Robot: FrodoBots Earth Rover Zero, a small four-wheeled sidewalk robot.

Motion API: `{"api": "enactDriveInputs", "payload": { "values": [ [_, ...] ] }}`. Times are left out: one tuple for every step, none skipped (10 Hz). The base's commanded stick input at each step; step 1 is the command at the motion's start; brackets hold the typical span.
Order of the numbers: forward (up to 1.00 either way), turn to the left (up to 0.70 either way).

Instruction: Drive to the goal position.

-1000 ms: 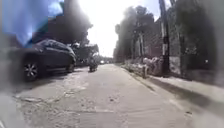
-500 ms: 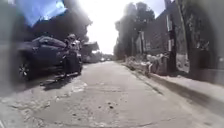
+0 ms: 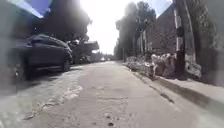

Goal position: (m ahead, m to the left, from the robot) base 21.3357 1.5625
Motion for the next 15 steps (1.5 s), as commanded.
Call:
{"api": "enactDriveInputs", "payload": {
  "values": [
    [0.70, 0.00],
    [0.70, 0.00],
    [0.70, 0.00],
    [0.70, 0.00],
    [0.70, 0.00],
    [0.70, 0.00],
    [0.70, 0.00],
    [0.70, 0.00],
    [0.70, 0.00],
    [0.70, 0.00],
    [0.70, 0.00],
    [0.70, 0.00],
    [0.70, 0.00],
    [0.70, 0.00],
    [0.70, 0.00]
  ]
}}
